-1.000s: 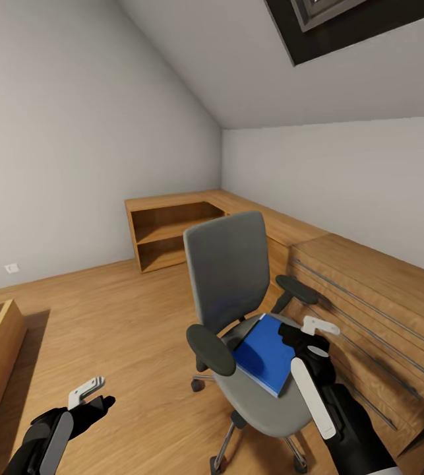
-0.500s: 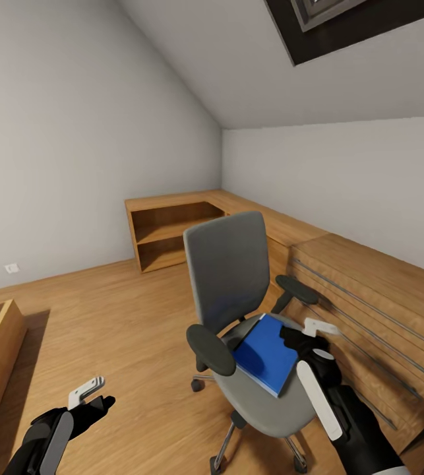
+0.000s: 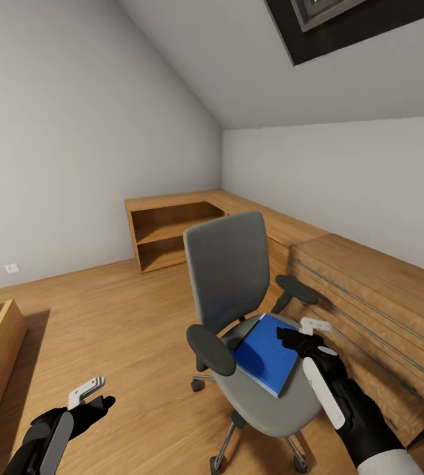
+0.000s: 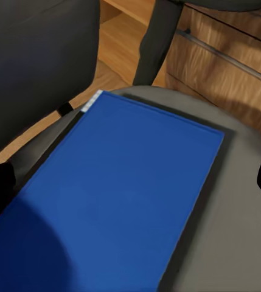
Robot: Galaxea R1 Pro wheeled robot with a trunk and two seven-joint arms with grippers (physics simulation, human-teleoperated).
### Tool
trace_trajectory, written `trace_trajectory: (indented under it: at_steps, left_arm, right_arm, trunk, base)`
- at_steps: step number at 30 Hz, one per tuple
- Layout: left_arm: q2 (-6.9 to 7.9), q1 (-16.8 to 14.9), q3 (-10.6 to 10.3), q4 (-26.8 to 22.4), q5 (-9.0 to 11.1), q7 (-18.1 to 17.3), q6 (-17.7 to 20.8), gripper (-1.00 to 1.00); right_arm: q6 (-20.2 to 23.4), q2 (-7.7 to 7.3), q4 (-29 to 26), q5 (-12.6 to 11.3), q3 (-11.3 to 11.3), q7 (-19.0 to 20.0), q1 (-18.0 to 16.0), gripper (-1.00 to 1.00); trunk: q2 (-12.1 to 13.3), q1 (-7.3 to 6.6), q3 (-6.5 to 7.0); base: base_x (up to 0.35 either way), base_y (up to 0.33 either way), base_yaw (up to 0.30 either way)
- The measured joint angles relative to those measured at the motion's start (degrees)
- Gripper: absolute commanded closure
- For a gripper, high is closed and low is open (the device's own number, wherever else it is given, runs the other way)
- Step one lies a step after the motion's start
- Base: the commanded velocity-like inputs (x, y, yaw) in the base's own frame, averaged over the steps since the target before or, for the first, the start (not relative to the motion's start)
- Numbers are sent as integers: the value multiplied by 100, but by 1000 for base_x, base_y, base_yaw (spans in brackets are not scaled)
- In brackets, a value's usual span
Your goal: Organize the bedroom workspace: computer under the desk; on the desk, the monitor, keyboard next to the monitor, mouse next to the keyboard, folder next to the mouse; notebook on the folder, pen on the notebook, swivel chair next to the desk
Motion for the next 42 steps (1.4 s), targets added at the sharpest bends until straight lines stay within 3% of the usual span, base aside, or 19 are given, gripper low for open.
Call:
trace_trajectory:
  at_steps: [6,13,24,42]
  left_arm:
    - [0,0,0,0,-6,1,-7,-100]
    - [0,0,-8,0,-8,-5,-9,-100]
    - [-6,0,-9,3,-9,-2,-9,-100]
    - [-4,0,-9,3,-9,-14,-9,-100]
  right_arm:
    - [-265,-17,1085,-36,-175,409,-684,-100]
    - [-389,-12,1603,-38,-294,939,-1002,-100]
    - [-348,105,1863,-41,-259,985,-1025,-100]
    - [-379,135,2102,-67,-258,1011,-1025,-100]
  trunk:
    - [0,0,0]
    - [0,0,0]
    - [0,0,0]
    - [0,0,0]
  base:
    - [0,0,0]
    - [0,0,0]
    - [0,0,0]
    - [124,0,0]
